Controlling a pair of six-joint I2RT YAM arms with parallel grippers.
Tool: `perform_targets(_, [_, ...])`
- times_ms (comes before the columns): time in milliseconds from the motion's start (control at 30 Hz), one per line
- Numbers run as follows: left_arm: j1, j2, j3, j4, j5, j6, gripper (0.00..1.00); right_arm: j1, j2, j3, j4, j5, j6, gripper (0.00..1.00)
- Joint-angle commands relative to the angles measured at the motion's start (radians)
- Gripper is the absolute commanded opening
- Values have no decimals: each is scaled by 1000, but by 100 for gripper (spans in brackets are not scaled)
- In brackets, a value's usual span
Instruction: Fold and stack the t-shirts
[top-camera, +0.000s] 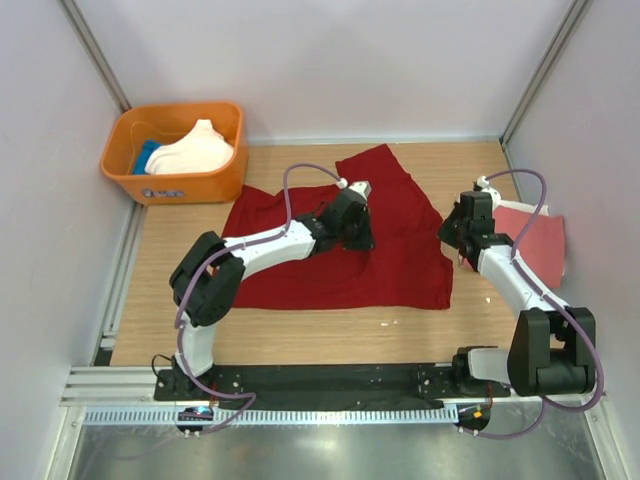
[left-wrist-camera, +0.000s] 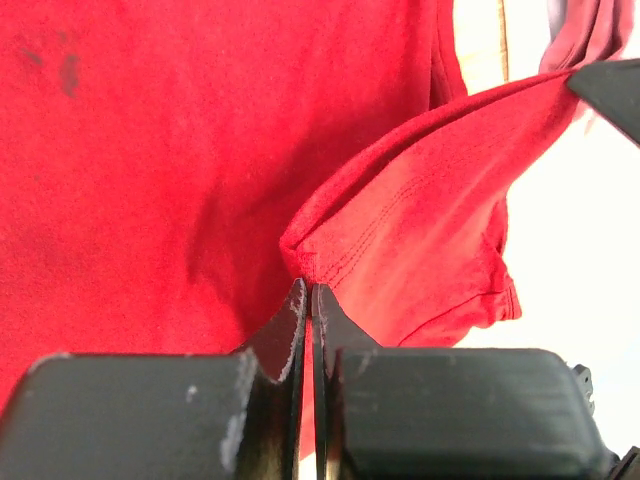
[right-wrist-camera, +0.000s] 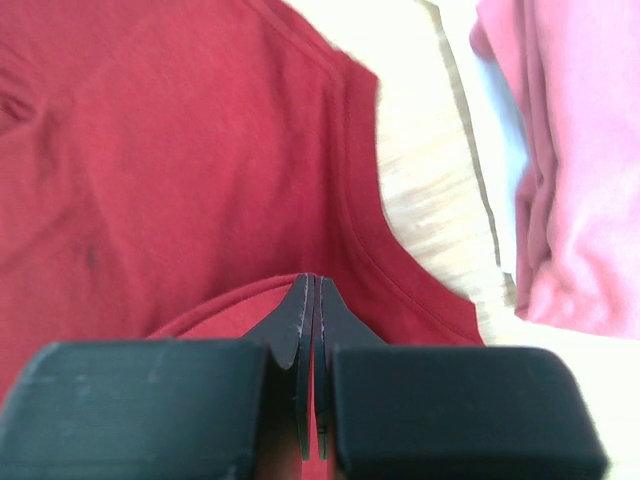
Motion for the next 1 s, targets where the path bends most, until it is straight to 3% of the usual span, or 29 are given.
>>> perform_targets(0, [5, -29, 10, 25, -27, 26, 0, 0, 20, 81, 18, 18, 2, 1])
perform_targets(967, [87, 92, 168, 28, -9, 81, 0, 1, 264, 290, 37, 12, 29, 1])
